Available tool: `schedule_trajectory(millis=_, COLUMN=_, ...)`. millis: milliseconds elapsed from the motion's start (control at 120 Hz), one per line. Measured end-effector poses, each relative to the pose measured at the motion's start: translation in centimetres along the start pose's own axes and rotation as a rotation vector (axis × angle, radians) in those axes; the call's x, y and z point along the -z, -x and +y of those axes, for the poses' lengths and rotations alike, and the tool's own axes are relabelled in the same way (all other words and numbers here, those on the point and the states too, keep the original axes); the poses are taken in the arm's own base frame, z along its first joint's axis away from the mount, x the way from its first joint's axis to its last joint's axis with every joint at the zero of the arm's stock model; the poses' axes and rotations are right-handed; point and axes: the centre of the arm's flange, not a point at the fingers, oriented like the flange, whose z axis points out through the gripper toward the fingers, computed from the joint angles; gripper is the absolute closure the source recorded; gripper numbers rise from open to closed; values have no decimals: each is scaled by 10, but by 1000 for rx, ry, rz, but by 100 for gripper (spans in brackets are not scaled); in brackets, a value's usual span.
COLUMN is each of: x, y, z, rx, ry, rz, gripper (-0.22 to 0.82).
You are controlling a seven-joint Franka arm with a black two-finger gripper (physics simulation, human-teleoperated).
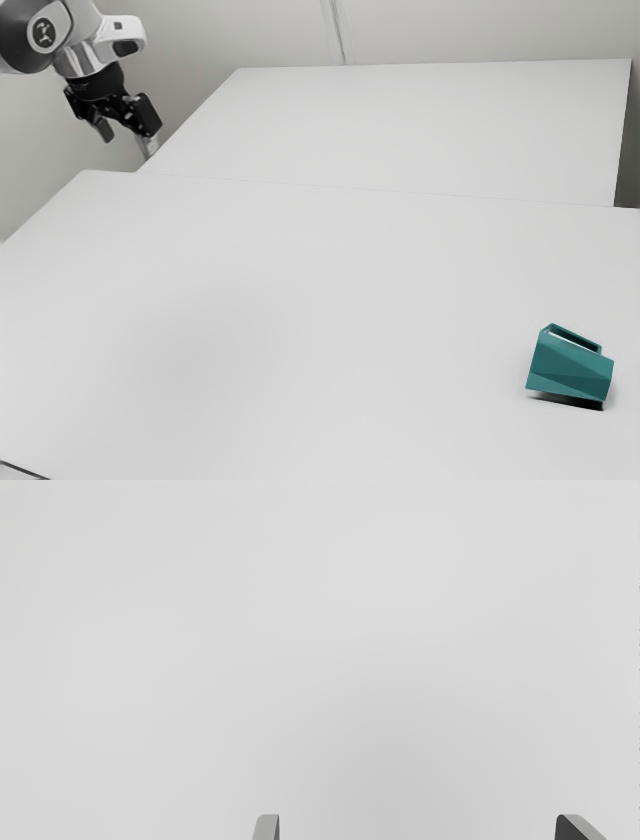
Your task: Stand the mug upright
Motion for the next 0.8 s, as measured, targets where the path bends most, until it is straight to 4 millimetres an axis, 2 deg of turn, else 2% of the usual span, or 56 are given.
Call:
schedule_trajectory(millis=283, x=4, y=-3, z=4, rx=-1, ry=2, rz=24, gripper=0)
schedule_trajectory(millis=383, x=-5, y=-7, z=14, rx=-10, ry=25, rz=14, gripper=0)
schedule_trajectory(millis=467, x=-30, y=-17, z=36, rx=-24, ry=93, rz=-19, gripper=0)
schedule_trajectory(millis=525, x=-57, y=-23, z=62, rx=-46, ry=130, rz=-50, gripper=0)
schedule_trajectory(millis=650, x=-100, y=-36, z=122, rx=-55, ry=275, rz=-100, gripper=0)
schedule_trajectory(millis=800, x=-146, y=-49, z=175, rx=-9, ry=429, rz=-153, gripper=0)
